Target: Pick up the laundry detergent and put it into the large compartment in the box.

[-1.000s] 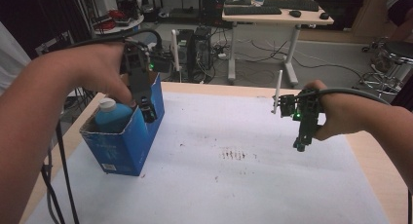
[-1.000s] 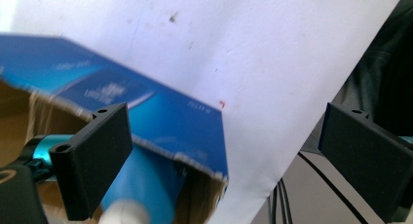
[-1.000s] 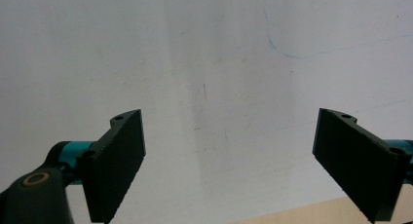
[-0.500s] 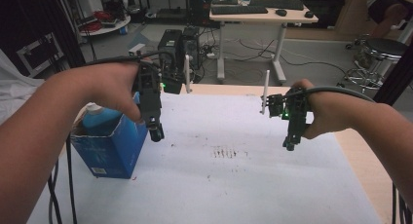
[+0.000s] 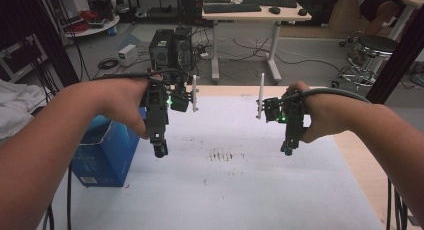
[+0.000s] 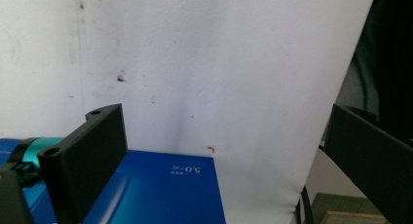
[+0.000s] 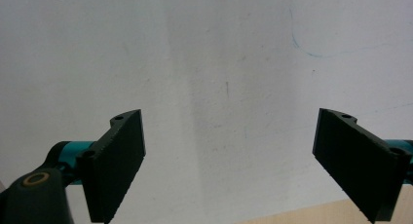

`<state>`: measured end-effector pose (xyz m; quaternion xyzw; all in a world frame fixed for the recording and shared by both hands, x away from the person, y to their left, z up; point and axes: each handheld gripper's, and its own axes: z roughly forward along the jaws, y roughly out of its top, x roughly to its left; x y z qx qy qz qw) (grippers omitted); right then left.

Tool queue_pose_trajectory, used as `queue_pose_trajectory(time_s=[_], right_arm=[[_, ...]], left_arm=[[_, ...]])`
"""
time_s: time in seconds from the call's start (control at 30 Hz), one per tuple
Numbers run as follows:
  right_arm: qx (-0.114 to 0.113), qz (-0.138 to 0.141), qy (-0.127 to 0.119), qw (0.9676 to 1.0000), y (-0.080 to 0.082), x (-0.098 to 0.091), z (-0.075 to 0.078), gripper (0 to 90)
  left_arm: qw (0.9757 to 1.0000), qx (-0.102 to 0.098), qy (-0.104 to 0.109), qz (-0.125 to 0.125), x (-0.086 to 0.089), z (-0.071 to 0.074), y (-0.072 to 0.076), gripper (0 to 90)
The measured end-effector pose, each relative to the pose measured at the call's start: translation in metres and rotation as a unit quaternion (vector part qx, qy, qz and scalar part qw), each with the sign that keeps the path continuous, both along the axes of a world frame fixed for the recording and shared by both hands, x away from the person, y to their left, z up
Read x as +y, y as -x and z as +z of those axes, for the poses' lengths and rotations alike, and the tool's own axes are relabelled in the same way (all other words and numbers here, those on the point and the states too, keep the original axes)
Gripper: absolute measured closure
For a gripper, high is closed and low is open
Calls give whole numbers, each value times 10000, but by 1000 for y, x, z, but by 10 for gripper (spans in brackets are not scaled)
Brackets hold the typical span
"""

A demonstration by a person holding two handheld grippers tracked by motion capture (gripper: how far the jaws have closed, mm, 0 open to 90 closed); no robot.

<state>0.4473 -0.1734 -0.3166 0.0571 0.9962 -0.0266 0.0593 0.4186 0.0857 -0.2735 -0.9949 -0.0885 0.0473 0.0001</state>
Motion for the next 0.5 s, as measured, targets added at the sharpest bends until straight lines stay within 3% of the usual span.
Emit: queue_pose_trajectory(time_s=[0.5], right_arm=[[-7,-49,-78,10000,-1,-2,4,111]], left_arm=[[9999,-120,121,18,-1,13,1,21]])
